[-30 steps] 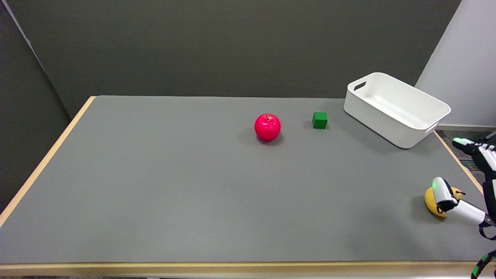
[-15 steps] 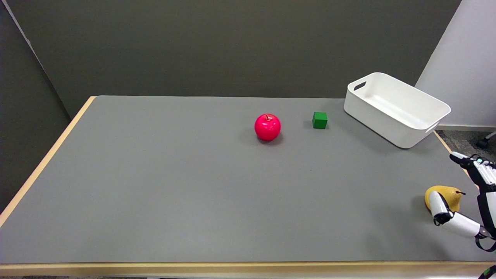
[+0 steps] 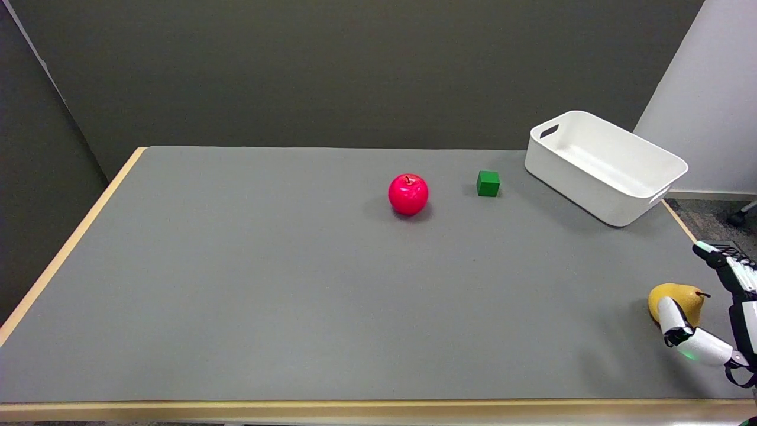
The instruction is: Pick up the yellow pear.
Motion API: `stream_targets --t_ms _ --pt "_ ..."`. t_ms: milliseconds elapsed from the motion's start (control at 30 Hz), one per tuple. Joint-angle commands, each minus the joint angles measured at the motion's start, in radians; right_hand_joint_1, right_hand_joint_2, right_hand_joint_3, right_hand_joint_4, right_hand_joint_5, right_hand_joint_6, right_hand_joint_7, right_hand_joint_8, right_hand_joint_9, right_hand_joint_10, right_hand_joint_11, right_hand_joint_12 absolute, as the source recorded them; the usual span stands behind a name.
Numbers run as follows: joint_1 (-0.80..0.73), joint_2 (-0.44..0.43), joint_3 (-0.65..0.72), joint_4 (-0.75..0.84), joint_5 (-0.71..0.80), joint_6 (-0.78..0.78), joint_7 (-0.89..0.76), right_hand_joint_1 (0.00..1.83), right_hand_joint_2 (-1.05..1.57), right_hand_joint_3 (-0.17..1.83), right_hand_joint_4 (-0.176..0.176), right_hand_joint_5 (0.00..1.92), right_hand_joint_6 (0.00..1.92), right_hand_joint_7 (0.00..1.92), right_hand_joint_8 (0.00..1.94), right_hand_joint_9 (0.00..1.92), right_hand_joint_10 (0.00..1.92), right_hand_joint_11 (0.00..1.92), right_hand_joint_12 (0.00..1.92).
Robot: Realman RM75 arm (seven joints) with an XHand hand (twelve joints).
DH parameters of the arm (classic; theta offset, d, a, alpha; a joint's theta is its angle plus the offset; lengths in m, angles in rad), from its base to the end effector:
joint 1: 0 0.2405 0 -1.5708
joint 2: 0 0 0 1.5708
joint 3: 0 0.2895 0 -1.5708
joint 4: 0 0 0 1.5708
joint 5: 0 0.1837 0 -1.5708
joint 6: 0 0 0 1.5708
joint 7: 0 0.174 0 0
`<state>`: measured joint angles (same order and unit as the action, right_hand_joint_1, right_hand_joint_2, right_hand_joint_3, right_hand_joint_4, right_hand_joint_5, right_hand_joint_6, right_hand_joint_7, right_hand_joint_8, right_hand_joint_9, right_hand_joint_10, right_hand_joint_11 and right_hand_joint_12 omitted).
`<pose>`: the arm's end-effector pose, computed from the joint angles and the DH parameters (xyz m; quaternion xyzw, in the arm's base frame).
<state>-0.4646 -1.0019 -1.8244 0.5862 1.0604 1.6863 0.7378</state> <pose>-0.3214 -0.0554 0.5337 0.5282 0.0414 0.3094 0.7896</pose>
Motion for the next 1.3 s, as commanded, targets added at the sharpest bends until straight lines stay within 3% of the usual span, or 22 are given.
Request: stream_targets --t_ms 33,367,1000,1300 --pt "0.091 -0.031 -0.02 -0.13 0.006 -0.052 0.058 0.43 0.6 0.97 0.005 0.2 0.48 0.24 0.39 0.19 0.73 0.0 0.91" --pt "0.13 -0.034 -0.021 -0.157 -0.022 -0.104 0.068 0.42 0.59 0.97 0.005 0.19 0.46 0.23 0.38 0.19 0.72 0.0 0.89" --pt "0.147 -0.052 -0.009 -0.215 0.072 -0.147 0.492 0.31 0.59 0.98 -0.02 0.17 0.44 0.22 0.36 0.18 0.69 0.0 0.95" --pt "0.143 -0.057 -0.013 -0.246 0.128 -0.177 0.522 0.3 0.59 0.98 -0.019 0.16 0.44 0.21 0.36 0.17 0.68 0.0 0.94"
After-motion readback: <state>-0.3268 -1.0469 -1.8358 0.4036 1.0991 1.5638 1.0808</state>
